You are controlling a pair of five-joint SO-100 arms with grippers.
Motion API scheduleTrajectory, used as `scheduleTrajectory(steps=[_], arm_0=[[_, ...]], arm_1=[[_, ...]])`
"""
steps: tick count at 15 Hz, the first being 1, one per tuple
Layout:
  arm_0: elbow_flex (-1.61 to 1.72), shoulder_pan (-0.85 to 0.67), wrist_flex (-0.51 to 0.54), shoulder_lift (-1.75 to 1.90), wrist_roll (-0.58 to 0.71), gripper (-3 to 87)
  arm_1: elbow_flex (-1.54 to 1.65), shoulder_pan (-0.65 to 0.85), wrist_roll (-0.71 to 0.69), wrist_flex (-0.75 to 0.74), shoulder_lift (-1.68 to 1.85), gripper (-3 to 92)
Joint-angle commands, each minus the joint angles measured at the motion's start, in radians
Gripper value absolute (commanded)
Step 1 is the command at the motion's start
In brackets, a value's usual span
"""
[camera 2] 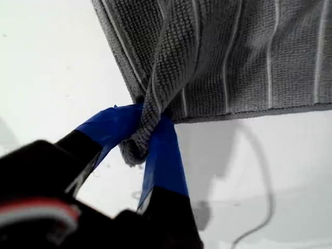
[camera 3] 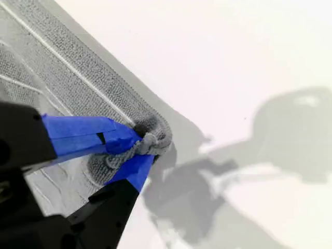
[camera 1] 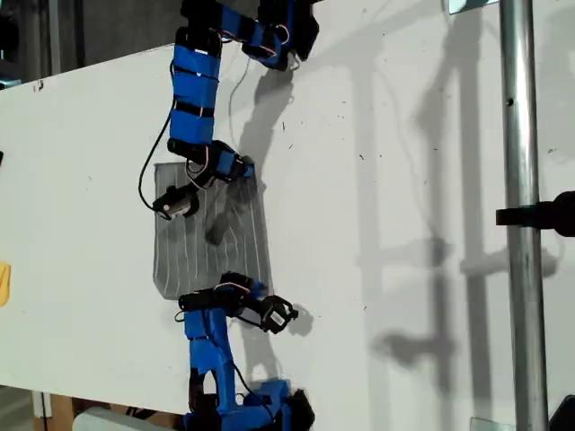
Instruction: Grasp corners of a towel and fold twice.
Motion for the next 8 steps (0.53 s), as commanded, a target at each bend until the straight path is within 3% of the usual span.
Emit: scheduleTrajectory(steps=[1,5,8], arm_0=[[-0.04,0.187,0.048,0.086,-0.133,-2.9],[-0.101,0.499,0.072,0.098,-0.44,-2.9],[-0.16,0.583,0.117,0.106,-0.532,-2.9]], arm_1=[[0.009,-0.167,0.14,0.051,0.141,-0.2],[-0.009,-0.514,0.436,0.091,0.187,-0.2],[-0.189,-0.649,0.529,0.101,0.069,-0.2]])
